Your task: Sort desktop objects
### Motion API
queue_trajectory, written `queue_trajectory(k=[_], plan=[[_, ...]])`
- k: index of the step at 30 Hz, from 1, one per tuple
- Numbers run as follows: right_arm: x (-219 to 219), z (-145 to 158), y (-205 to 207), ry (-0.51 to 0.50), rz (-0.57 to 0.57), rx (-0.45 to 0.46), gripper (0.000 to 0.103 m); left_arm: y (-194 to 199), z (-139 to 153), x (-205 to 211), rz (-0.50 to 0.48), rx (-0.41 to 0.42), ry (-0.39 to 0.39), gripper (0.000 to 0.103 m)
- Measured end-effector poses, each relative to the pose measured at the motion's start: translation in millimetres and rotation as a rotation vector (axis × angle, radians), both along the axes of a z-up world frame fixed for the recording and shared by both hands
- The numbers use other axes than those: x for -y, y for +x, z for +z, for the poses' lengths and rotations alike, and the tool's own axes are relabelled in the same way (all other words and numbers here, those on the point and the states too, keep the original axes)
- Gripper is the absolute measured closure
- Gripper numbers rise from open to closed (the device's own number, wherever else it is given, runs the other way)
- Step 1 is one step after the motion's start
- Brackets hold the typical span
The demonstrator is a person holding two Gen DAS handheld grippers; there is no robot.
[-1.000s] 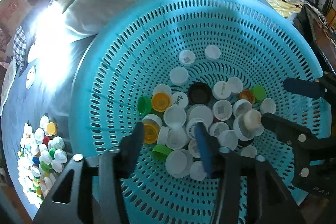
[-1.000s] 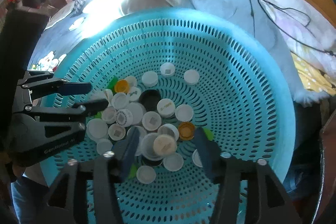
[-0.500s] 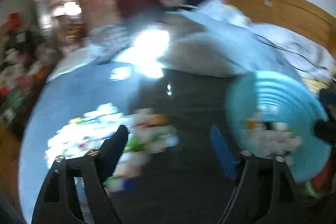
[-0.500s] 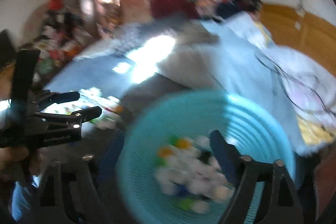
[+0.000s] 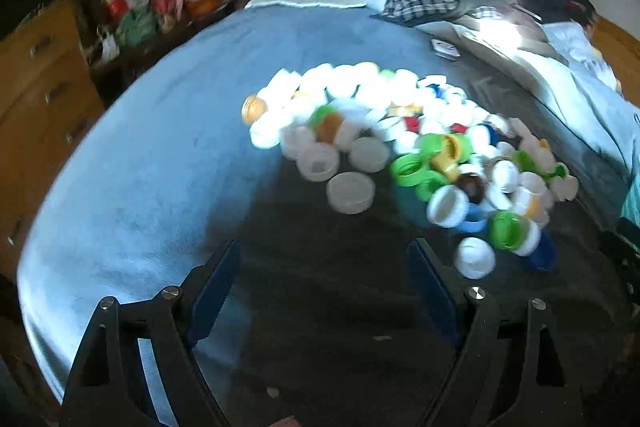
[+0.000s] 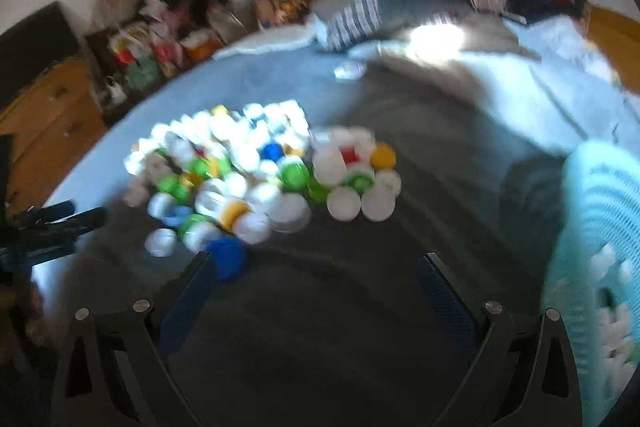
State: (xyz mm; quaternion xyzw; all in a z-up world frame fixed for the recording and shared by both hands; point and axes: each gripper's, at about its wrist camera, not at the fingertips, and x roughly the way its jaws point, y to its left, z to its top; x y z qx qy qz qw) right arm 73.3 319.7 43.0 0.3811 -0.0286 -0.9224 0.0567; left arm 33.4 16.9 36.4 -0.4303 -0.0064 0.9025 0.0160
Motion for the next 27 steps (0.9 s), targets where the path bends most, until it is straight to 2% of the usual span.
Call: queue_trajectory(k=[3, 6, 8, 11, 13, 27], plan=[[3, -19, -14, 0.050, -0.014, -0.015, 0.001, -12, -9, 0, 0.008, 0.003, 0.003, 0.022], [5, -28, -19, 0.069, -0.007, 0.002, 0.001, -19, -23, 3, 0.030, 0.046, 0.009, 0.021], [10, -43, -25, 0.096, -0.004, 0.046, 0.000, -19, -30, -1, 0.027, 0.031, -0.010, 0.010], [6, -50, -36, 0.068, 0.001, 0.095, 0.000, -18, -33, -4, 0.022, 0.031, -0.033, 0.002], [2, -53, -36, 0.036, 0.004, 0.100, 0.000, -19, -34, -3, 0.027, 0.041, -0.026, 0.002], [4, -52, -35, 0.041, 0.009, 0.101, 0.000, -29, -34, -4, 0.050, 0.052, -0.040, 0.001]])
